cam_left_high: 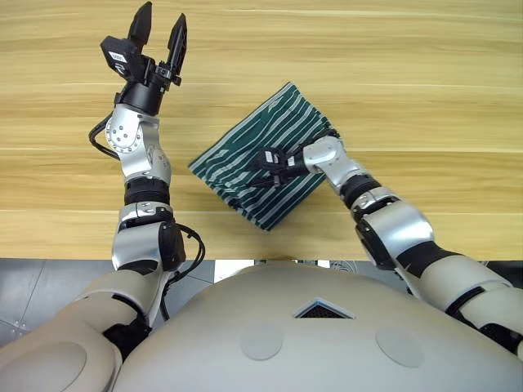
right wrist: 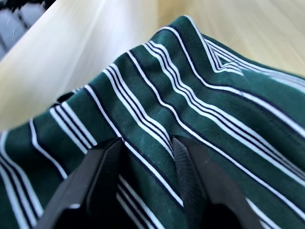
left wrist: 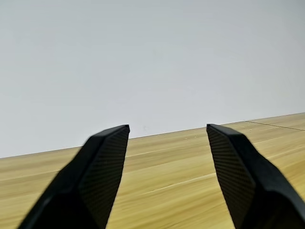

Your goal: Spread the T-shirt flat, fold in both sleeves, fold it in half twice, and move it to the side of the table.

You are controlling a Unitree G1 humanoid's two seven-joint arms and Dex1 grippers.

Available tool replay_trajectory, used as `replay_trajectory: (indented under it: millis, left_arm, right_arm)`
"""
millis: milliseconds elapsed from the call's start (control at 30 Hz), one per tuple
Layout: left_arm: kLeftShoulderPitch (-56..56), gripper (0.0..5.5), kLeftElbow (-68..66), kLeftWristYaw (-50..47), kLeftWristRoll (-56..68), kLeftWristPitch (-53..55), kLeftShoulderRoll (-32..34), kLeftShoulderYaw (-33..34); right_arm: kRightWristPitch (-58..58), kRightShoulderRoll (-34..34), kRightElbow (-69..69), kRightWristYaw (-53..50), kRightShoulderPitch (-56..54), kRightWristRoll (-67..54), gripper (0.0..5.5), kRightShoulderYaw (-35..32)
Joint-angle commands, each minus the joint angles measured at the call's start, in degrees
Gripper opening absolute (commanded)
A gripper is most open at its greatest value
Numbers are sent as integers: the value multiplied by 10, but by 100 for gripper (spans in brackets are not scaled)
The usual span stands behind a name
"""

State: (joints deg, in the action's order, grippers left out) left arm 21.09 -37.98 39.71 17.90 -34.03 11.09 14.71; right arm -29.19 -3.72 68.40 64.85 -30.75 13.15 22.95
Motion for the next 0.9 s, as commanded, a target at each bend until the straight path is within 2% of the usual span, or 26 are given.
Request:
replay_trajectory:
  millis: [33,133,200,233,300,367,567,733,900]
  left_arm:
    - [-3,288,14,-3,-2,-6,-10,-15]
    - [-7,288,18,-4,-6,-11,-18,-27]
    - [-9,288,22,-5,-11,-14,-22,-35]
    - [-11,288,26,-6,-12,-15,-23,-38]
    - [-17,288,34,-9,-10,-16,-25,-41]
    - [-23,288,39,-11,-9,-17,-27,-44]
    - [-35,288,55,-13,-9,-19,-25,-50]
    - [-39,288,61,-13,-6,-20,-25,-54]
    - [-46,288,80,-13,-2,-14,-24,-58]
  right_arm:
    - [-86,-146,-1,52,21,-11,196,-27]
    - [-63,-163,-80,186,14,-196,196,-146]
    - [-18,-198,-172,260,56,-309,196,-175]
    - [-16,-210,-187,270,74,-321,196,-189]
    - [-27,-222,-178,194,94,-279,196,-195]
    - [-28,-220,-163,70,107,-210,196,-181]
    - [128,-132,-66,-223,40,-112,196,-161]
    - [208,-63,13,-343,-36,-86,196,-161]
    - [248,-13,58,-368,-50,-41,196,-125]
